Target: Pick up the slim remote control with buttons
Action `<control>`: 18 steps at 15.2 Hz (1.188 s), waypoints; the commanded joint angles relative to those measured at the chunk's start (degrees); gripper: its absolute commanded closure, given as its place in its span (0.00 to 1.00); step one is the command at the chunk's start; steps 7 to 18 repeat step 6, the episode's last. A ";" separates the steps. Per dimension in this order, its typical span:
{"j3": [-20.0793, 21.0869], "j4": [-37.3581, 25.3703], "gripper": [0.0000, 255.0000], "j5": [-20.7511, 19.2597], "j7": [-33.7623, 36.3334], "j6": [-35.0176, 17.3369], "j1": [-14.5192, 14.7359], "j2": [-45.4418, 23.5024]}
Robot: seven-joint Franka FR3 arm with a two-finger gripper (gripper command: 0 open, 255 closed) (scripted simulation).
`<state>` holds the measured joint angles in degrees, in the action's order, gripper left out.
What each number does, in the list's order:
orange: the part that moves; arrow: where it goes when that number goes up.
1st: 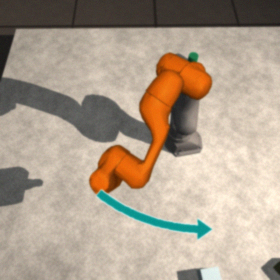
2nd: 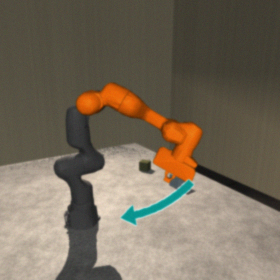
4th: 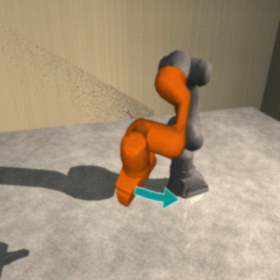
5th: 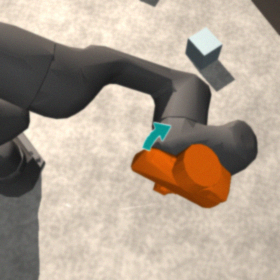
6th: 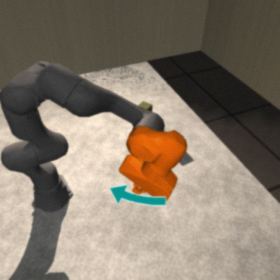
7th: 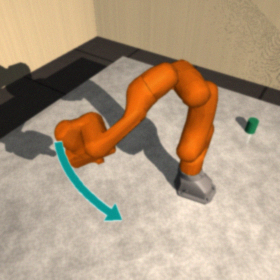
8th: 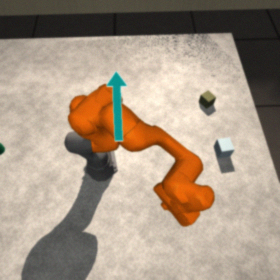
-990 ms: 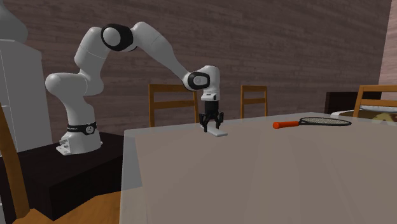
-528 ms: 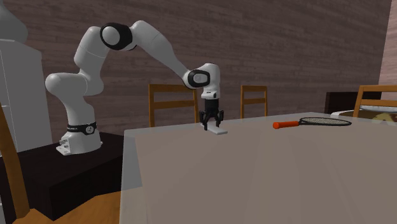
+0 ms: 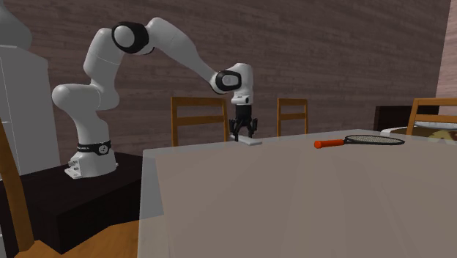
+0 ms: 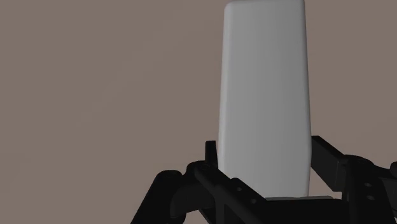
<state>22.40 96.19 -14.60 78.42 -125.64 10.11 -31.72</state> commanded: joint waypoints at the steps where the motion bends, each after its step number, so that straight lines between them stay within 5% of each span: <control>1: 0.22 -0.57 1.00 0.38 -0.33 1.24 -0.18 0.72; 18: 0.58 -1.28 1.00 0.97 -0.69 3.07 -0.38 1.91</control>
